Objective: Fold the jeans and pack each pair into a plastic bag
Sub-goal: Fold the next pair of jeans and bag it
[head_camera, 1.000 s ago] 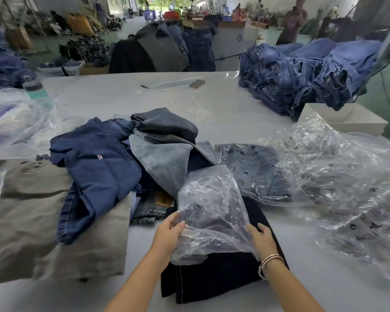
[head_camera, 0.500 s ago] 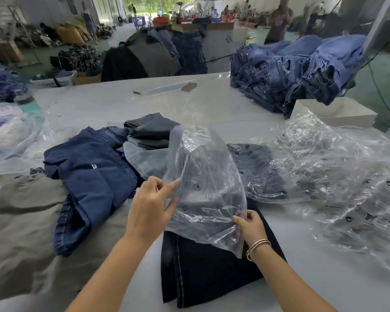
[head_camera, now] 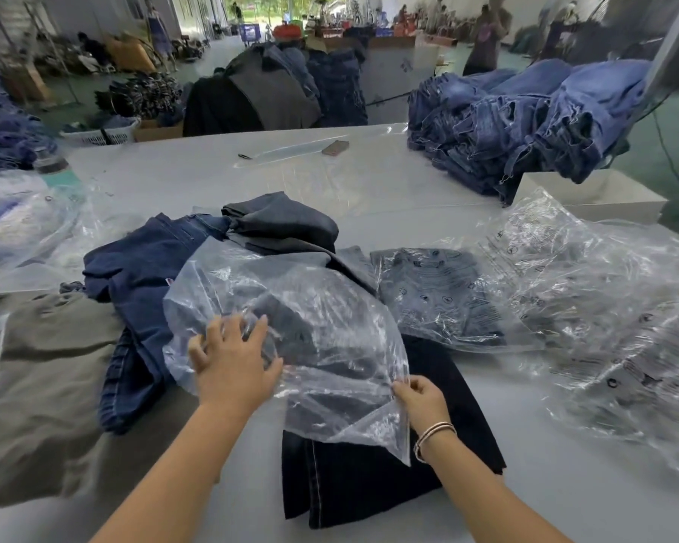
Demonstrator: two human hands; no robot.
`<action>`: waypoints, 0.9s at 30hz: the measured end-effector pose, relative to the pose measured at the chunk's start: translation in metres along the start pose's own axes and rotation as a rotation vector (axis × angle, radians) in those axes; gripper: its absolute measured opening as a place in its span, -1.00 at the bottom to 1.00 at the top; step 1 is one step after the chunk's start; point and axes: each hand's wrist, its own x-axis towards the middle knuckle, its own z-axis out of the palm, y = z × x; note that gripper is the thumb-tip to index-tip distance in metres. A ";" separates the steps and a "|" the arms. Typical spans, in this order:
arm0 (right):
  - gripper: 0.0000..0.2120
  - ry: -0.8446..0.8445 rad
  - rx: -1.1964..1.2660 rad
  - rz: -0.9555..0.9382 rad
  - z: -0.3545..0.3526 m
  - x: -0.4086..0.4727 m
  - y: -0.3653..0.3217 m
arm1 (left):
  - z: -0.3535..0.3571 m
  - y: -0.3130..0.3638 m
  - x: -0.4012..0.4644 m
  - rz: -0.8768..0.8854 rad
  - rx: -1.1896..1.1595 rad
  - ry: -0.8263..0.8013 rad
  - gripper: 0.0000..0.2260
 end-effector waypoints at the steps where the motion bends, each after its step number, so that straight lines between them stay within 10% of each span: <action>1: -0.94 -0.008 -0.060 0.034 0.000 0.000 0.009 | 0.012 -0.003 -0.003 -0.017 0.049 -0.136 -0.29; 6: -0.81 -0.041 -0.395 0.048 -0.002 0.000 0.037 | 0.074 -0.021 -0.036 -0.062 0.113 -0.570 -0.15; 14: -0.91 -0.203 -0.392 -0.054 0.003 -0.004 0.031 | 0.077 0.017 -0.048 -0.169 0.081 -0.475 -0.24; 18: -0.70 -0.401 -0.223 -0.032 0.015 -0.015 0.023 | 0.073 0.079 -0.077 0.091 -0.248 -0.346 -0.31; 22: -0.53 -0.677 -0.221 -0.053 0.012 -0.012 0.010 | 0.088 0.110 -0.105 -0.013 -0.590 -0.592 -0.14; 27: -0.65 0.008 -0.619 -0.211 -0.043 0.028 0.012 | 0.105 0.094 -0.102 -0.105 -0.440 -0.585 -0.24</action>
